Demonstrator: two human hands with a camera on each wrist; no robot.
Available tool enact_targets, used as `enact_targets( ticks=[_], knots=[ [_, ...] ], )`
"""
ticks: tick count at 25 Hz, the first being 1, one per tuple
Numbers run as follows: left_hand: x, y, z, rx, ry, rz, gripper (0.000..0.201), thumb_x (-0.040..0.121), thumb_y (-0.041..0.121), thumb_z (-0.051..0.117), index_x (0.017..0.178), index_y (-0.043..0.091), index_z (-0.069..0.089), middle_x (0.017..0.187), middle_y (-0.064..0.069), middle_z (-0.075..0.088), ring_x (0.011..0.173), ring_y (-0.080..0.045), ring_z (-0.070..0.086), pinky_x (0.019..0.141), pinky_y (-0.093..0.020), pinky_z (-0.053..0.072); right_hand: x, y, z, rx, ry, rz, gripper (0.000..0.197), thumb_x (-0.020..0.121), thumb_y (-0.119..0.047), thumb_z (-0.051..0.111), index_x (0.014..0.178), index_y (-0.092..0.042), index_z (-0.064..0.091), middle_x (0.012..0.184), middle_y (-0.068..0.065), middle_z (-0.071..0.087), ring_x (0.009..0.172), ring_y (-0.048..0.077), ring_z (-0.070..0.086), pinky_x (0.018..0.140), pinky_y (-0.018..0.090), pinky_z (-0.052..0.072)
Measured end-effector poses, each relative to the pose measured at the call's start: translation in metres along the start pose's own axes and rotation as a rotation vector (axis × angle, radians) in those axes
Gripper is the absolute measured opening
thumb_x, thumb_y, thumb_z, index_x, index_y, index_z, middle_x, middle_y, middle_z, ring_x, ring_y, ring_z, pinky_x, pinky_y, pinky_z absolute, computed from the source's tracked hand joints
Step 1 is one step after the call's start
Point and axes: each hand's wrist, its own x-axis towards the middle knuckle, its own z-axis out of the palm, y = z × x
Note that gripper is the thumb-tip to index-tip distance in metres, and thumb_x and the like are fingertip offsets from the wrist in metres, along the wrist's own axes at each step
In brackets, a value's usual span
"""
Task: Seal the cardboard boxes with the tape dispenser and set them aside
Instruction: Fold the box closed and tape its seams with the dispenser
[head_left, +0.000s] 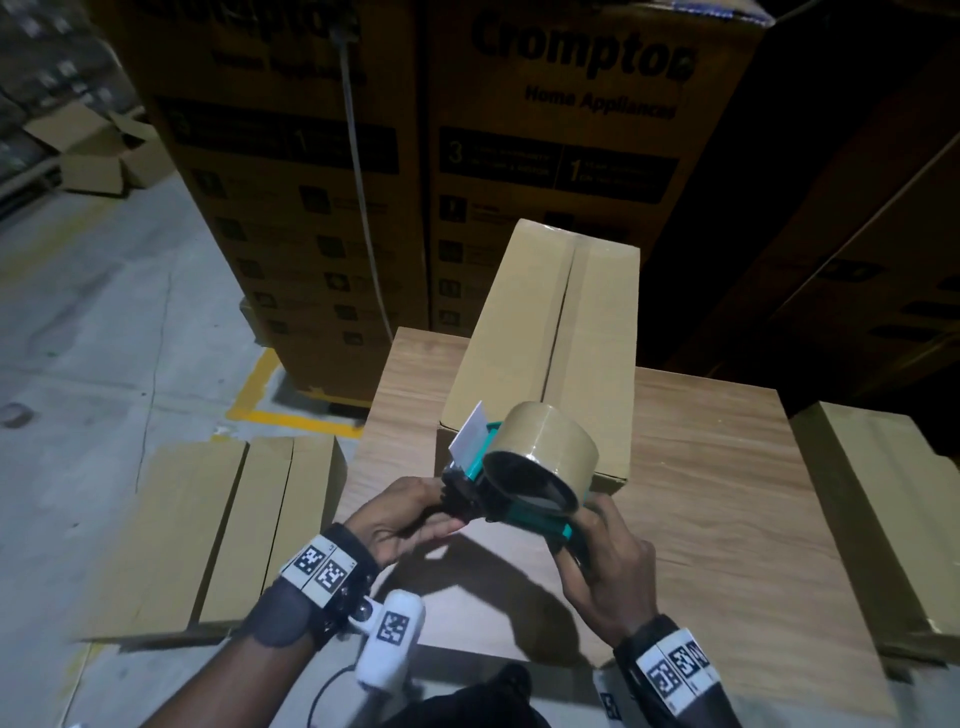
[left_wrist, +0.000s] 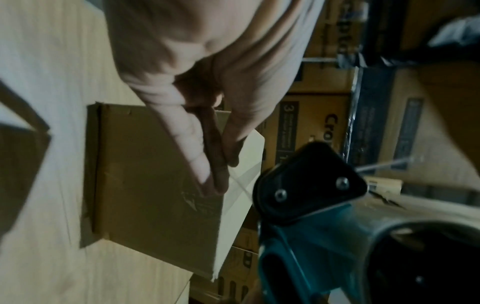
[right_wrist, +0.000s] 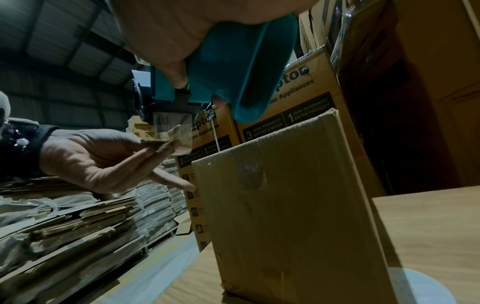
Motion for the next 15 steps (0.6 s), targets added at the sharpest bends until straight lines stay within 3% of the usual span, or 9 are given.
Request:
enact_targets(
  ticks=[2,6,10,13,15],
  knots=[
    [-0.001,0.006,-0.001,0.004,-0.015,-0.009,0.018,0.099,-0.006,0.054,0.107,-0.014,0.068,0.108,-0.037,0.069,0.077,-0.032,0.078,0.073,-0.037,0.061,0.005,0.005,-0.004,-0.01,-0.021,-0.032,0.041,0.082,-0.026,0.064,0.122,-0.024,0.054,0.107,0.005,0.069,0.064,0.017,0.063,0.048,0.026,0.051],
    [0.005,0.011,0.005,0.066,0.05,0.134,0.013,0.096,-0.009,0.055,0.092,-0.01,0.068,0.097,-0.031,0.072,0.076,-0.029,0.077,0.063,-0.032,0.064,0.013,0.007,-0.005,-0.021,-0.067,-0.059,0.046,0.085,-0.027,0.065,0.129,-0.028,0.052,0.106,0.002,0.071,0.068,0.017,0.066,0.049,0.035,0.055],
    [0.013,0.011,0.007,0.088,0.133,0.265,0.03,0.091,-0.01,0.06,0.068,-0.001,0.077,0.081,-0.022,0.075,0.069,-0.022,0.075,0.065,-0.027,0.063,0.02,0.004,-0.006,-0.004,-0.057,-0.024,0.046,0.083,-0.025,0.062,0.128,-0.027,0.054,0.101,-0.002,0.07,0.069,0.012,0.063,0.053,0.028,0.054],
    [0.019,0.014,0.006,0.104,0.181,0.312,0.019,0.09,-0.01,0.062,0.082,-0.004,0.078,0.086,-0.021,0.076,0.073,-0.02,0.076,0.067,-0.026,0.063,0.029,0.001,-0.008,0.011,-0.072,0.031,0.045,0.081,-0.023,0.059,0.125,-0.029,0.056,0.102,-0.007,0.069,0.072,0.009,0.06,0.057,0.015,0.043],
    [0.022,0.013,0.006,0.132,0.212,0.312,0.017,0.09,-0.01,0.061,0.085,-0.005,0.076,0.078,-0.015,0.076,0.065,-0.013,0.073,0.06,-0.023,0.06,0.036,0.004,-0.009,0.034,-0.111,0.029,0.045,0.082,-0.022,0.059,0.126,-0.032,0.055,0.102,-0.01,0.067,0.071,0.007,0.059,0.056,0.021,0.05]
  ],
)
